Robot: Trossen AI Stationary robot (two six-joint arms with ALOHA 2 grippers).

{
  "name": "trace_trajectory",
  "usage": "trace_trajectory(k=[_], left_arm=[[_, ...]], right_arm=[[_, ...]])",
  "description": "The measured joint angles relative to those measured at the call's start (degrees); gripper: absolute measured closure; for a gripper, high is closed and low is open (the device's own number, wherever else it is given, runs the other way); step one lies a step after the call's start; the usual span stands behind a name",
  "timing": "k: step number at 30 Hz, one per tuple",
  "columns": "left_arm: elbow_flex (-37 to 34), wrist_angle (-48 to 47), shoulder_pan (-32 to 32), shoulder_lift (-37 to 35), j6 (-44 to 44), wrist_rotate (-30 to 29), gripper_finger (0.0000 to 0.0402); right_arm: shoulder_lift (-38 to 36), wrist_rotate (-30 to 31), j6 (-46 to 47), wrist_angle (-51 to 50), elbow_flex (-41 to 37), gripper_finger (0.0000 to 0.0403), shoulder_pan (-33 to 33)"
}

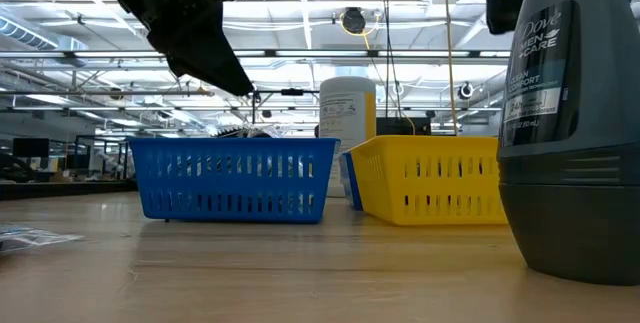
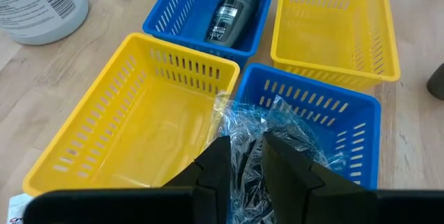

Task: Pick & Place Travel size toiletries
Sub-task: Put the white toothpaste into the bottom yellow bin

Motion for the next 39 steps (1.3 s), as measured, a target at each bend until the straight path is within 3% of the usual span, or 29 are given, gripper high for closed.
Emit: trace_trajectory(k=[7, 16, 28, 39], left_arm=[[0.0, 0.0, 0.0, 0.0, 0.0, 0.0, 0.032], [0.0, 0.0, 0.0, 0.0, -0.3, 0.0, 0.032], [0.0, 0.0, 0.0, 0.0, -0.2, 0.0, 0.032], [0.0, 0.0, 0.0, 0.0, -0.2, 0.0, 0.032]], right_arm=[[2.1, -2.7, 1.4, -2.6, 0.0, 0.0272, 0.0], [4.3, -3.5, 2.3, -2.6, -1.6, 0.0264, 0.0], [4.3, -3.5, 1.7, 11.6, -10.0, 0.0241, -1.4], [4.3, -3.7, -1.3, 12.6, -11.3, 0.0249, -4.1]])
